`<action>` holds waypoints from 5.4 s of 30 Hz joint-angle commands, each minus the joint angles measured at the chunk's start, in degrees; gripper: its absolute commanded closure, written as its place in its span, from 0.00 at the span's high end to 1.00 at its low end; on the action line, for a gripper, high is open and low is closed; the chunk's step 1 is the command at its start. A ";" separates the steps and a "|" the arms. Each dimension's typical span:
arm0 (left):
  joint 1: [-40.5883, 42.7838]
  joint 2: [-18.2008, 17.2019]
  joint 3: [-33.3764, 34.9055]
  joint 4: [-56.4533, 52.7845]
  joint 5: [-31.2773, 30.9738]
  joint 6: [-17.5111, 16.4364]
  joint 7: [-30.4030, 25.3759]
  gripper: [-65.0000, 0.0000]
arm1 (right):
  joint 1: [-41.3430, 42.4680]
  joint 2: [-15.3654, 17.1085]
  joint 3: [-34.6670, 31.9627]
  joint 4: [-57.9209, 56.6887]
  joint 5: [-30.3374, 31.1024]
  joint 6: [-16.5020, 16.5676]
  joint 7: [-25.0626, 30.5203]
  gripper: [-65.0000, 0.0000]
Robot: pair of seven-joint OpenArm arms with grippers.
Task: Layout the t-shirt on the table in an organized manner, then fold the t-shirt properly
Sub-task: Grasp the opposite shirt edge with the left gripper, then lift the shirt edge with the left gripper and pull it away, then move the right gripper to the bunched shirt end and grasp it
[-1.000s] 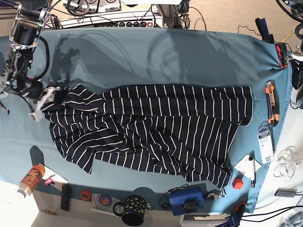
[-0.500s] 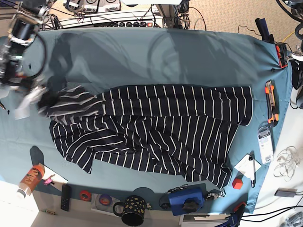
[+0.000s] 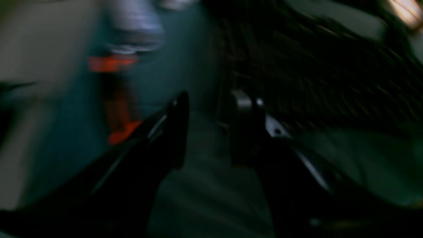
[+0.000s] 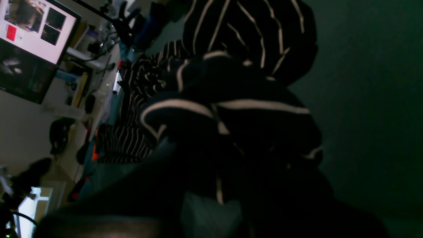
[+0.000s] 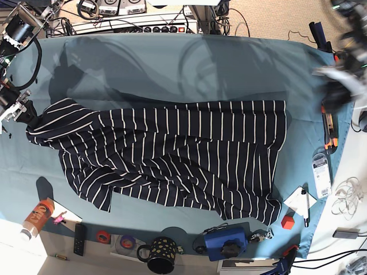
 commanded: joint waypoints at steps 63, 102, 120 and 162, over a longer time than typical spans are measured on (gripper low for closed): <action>-13.38 1.57 19.96 -18.03 23.98 2.23 -6.01 0.42 | 0.81 1.66 0.39 1.01 -0.52 0.08 1.36 0.00; -8.48 1.05 15.34 -5.27 6.01 5.68 8.57 0.00 | 0.33 8.22 0.42 1.01 -3.82 0.08 1.36 0.00; 7.37 1.07 -4.39 1.33 -7.67 -1.81 8.55 0.00 | -2.38 8.37 -8.04 1.01 -9.35 0.08 1.36 0.00; 7.21 1.07 -4.39 1.33 -7.65 -1.79 4.68 0.00 | 21.97 -0.31 -26.80 1.01 -5.79 0.08 1.36 0.41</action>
